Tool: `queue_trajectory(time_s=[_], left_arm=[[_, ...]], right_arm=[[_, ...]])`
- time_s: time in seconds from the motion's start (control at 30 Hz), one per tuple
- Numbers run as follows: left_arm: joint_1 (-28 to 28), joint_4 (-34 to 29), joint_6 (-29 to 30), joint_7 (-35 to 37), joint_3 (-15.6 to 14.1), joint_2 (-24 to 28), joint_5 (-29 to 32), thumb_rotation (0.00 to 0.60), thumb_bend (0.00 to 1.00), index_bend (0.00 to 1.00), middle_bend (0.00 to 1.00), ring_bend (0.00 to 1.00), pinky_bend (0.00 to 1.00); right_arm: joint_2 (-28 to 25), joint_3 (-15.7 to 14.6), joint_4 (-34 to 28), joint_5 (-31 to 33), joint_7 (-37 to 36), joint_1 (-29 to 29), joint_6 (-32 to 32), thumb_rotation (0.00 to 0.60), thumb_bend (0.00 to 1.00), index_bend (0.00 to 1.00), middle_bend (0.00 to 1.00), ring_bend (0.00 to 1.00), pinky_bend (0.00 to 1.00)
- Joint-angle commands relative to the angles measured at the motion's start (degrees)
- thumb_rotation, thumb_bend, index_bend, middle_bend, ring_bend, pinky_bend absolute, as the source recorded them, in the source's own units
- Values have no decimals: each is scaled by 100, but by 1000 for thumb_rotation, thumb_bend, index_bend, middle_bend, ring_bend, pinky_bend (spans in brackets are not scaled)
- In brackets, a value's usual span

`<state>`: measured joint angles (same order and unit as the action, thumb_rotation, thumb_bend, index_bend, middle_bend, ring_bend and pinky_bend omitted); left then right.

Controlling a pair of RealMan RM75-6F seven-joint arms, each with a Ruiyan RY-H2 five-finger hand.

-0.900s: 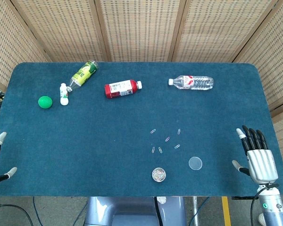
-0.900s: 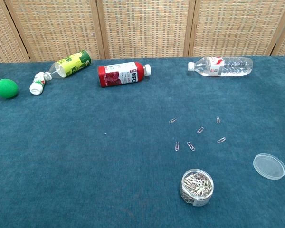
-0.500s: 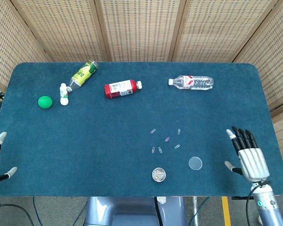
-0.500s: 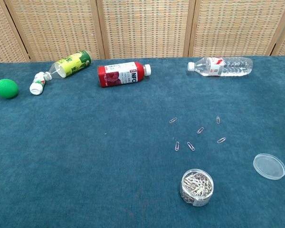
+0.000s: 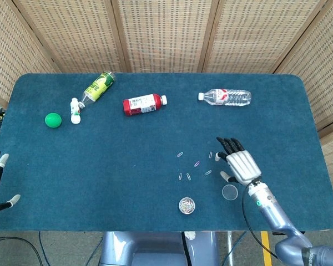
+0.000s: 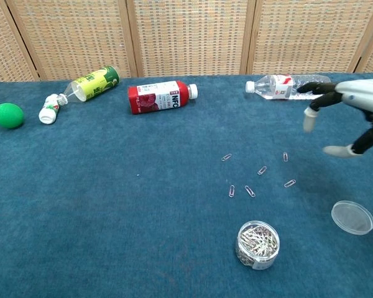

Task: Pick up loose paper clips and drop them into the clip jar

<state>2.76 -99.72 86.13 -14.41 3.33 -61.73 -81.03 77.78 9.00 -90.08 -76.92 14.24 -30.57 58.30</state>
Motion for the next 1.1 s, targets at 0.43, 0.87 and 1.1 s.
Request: queue_trajectory(time_s=[0.43, 0.87, 1.1], left_arm=[[49, 26, -66, -93, 13, -56, 92, 600, 0, 0, 0, 0, 0], [53, 20, -55, -39, 8, -32, 87, 600, 0, 0, 0, 0, 0], [63, 39, -72, 2, 13, -20, 107, 600, 0, 0, 0, 0, 0]], right_arm=[[906, -150, 957, 774, 549, -502, -777, 600, 350, 482, 0, 0, 0], [1299, -247, 1300, 734, 675, -646, -759, 600, 352, 496, 0, 0, 0], [1422, -261, 1439, 978, 941, -715, -829, 600, 355, 496, 0, 0, 0]])
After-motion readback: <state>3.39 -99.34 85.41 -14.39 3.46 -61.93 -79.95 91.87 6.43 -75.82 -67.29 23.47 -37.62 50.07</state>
